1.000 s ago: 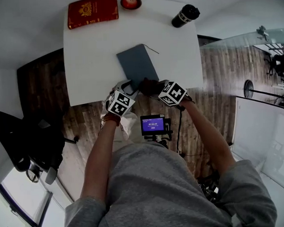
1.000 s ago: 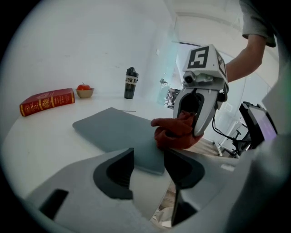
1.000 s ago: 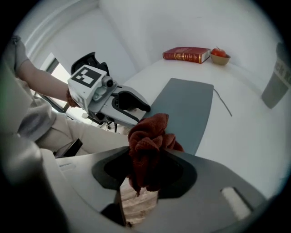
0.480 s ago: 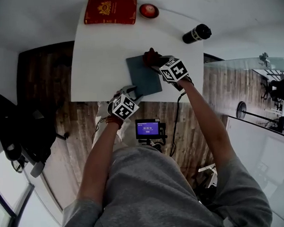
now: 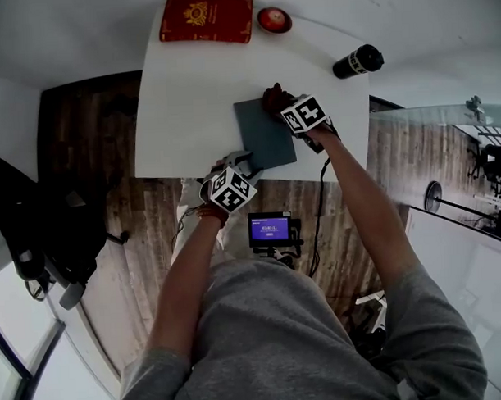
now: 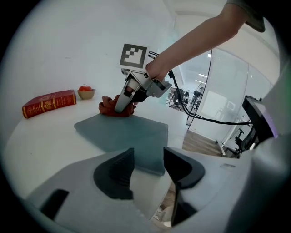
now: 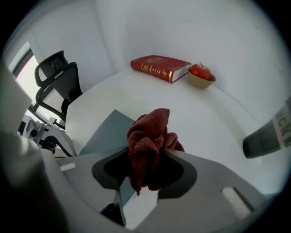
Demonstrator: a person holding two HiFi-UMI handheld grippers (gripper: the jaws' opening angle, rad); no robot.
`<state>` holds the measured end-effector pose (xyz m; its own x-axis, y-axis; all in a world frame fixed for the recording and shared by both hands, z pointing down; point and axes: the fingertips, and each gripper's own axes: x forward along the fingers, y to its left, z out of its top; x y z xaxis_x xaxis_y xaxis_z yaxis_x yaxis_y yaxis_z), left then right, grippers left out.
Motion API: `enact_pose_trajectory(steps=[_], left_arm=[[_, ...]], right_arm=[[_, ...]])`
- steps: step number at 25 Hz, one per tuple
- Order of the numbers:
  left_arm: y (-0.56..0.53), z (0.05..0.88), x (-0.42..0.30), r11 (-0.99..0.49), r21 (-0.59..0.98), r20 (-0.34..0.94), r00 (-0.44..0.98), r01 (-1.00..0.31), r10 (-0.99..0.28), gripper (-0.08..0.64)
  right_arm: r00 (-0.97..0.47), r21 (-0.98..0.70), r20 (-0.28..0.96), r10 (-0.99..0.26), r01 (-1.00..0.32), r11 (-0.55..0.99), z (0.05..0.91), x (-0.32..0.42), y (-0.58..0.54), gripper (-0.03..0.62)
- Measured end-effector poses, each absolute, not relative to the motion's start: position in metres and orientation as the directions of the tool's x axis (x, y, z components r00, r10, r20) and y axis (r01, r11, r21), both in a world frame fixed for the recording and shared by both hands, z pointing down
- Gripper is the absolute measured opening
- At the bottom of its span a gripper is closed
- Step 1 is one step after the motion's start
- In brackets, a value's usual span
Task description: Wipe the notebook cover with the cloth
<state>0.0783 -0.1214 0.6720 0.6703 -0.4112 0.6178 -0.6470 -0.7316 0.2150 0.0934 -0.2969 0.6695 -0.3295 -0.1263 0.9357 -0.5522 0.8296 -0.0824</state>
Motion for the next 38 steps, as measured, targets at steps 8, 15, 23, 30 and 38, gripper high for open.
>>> enact_pose_trajectory(steps=[8, 15, 23, 30, 38], left_arm=[[-0.123, 0.673, 0.078, -0.727, 0.202, 0.625, 0.658, -0.656, -0.420, 0.201], [-0.124, 0.674, 0.079, -0.723, 0.195, 0.628, 0.650, -0.663, -0.427, 0.202], [-0.124, 0.673, 0.078, -0.720, 0.191, 0.631, 0.645, -0.667, -0.430, 0.202], [-0.123, 0.674, 0.078, -0.710, 0.198, 0.632, 0.642, -0.676, -0.435, 0.202], [-0.124, 0.675, 0.078, -0.708, 0.207, 0.634, 0.644, -0.675, -0.429, 0.202]], right_arm=[[-0.362, -0.138, 0.927, -0.102, -0.581, 0.802, 0.671, 0.104, -0.285, 0.178], [-0.378, -0.170, 0.922, -0.081, -0.585, 0.793, 0.672, 0.124, -0.251, 0.178], [-0.391, -0.181, 0.917, -0.082, -0.590, 0.787, 0.672, 0.144, -0.209, 0.178], [-0.407, -0.192, 0.908, -0.102, -0.619, 0.762, 0.675, 0.158, -0.181, 0.178], [-0.421, -0.210, 0.899, -0.119, -0.653, 0.727, 0.676, 0.169, -0.163, 0.178]])
